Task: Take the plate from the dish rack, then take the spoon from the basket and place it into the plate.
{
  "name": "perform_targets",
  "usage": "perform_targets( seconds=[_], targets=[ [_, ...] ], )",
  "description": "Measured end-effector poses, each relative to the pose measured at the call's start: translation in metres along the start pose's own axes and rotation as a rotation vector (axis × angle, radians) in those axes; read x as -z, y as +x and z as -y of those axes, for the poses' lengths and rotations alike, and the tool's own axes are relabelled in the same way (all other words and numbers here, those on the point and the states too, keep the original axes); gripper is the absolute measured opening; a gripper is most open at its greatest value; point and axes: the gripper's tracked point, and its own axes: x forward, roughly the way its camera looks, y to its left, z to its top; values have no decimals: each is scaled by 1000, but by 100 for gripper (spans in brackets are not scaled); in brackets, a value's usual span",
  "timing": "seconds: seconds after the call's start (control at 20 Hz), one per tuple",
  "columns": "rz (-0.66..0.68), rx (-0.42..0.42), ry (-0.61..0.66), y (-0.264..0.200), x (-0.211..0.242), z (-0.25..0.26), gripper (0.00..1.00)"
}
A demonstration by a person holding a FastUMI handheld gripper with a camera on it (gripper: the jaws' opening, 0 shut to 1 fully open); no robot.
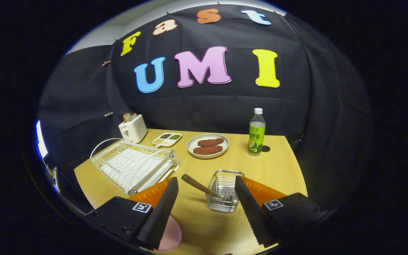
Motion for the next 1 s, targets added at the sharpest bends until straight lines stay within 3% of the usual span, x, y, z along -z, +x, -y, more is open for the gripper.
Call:
perform_targets(
  seconds=[0.35,0.45,0.55,0.75,1.0],
  targets=[
    [-44,-24,-159,60,16,-6,98],
    [-64,-24,-178,71,24,-7,93],
    [-85,-18,-183,79,31,-7,77],
    [-91,-4,-207,83,32,-8,32],
    [-48,43,-222,80,14,-2,15]
  ],
)
